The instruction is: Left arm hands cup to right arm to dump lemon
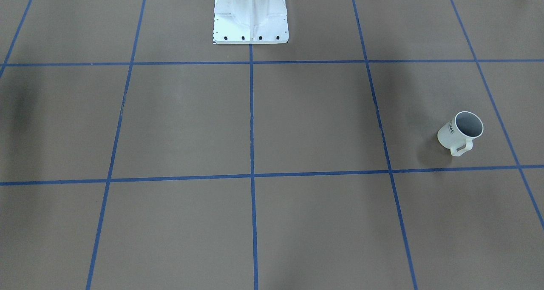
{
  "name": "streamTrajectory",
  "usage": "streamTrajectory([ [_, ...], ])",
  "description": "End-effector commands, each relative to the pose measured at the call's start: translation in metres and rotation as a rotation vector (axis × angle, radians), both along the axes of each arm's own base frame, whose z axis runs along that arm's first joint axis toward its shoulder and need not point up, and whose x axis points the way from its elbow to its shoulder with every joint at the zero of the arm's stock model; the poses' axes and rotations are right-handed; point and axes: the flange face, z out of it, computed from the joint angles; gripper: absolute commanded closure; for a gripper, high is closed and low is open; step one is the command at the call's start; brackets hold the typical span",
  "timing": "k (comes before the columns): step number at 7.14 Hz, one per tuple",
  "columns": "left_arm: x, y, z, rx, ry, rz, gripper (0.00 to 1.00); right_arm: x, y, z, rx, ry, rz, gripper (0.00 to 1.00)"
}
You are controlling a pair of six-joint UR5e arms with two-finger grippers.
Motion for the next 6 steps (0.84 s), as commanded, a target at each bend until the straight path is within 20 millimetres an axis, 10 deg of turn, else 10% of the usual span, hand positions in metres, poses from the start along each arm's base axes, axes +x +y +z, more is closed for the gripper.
streamTrajectory([
  [1, -0.004, 0.006, -0.004, -0.008, 0.048, -0.012, 0.00, 0.003, 0.024, 0.033, -0.046, 0.000, 0.004, 0.00],
  [6, -0.028, 0.021, 0.002, -0.014, 0.080, -0.067, 0.00, 0.008, 0.035, 0.042, -0.059, 0.000, 0.009, 0.00],
])
